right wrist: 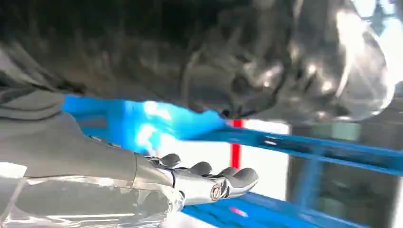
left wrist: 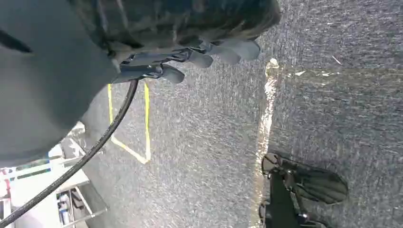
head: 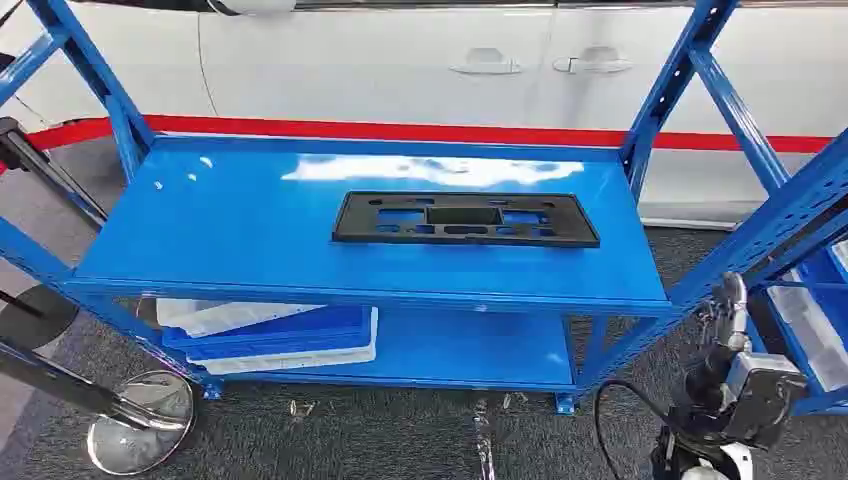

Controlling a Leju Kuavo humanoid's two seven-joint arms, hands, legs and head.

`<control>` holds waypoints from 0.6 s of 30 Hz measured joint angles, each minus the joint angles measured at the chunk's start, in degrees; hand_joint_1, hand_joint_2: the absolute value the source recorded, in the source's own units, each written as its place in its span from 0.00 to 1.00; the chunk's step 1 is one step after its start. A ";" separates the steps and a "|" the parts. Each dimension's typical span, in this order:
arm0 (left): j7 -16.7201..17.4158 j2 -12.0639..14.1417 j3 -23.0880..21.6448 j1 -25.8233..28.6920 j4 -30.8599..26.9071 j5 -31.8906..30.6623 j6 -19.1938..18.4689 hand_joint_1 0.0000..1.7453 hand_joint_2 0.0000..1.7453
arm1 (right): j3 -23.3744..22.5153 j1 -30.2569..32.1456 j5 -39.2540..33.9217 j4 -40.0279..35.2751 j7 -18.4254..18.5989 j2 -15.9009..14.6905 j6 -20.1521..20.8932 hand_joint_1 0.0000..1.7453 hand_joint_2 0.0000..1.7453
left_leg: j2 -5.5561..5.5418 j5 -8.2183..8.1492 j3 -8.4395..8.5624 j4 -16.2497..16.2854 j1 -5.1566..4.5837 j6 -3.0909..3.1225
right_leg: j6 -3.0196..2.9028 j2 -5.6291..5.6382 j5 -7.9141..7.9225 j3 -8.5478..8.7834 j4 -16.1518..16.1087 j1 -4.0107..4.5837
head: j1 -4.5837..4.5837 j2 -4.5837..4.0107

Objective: Take the parts from the cabinet and place them on the table.

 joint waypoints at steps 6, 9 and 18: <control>-0.02 -0.87 0.90 -0.13 0.44 -0.57 0.70 0.00 0.00 | 0.00 1.65 7.59 -11.02 -0.59 0.70 -3.54 0.00 0.00 | 0.00 0.00 0.02 0.00 0.00 0.00 | 0.00 0.00 0.00 0.01 0.00 0.00 | 0.02 0.00; -0.15 -1.31 1.27 -0.22 0.65 -0.85 1.01 0.00 0.00 | 0.30 2.55 11.27 -16.12 0.39 0.83 -3.78 0.00 0.00 | 0.00 0.00 -0.02 0.00 0.00 0.00 | 0.00 0.00 0.00 0.02 0.00 0.00 | 0.02 0.00; -0.72 -2.03 1.55 -0.67 0.87 -2.62 1.40 0.00 0.00 | 8.11 -1.38 18.27 -21.83 9.11 -0.67 1.49 0.00 0.00 | -0.02 0.04 -0.02 0.00 0.01 0.00 | -0.03 -0.05 0.03 0.06 0.05 0.00 | 0.02 0.00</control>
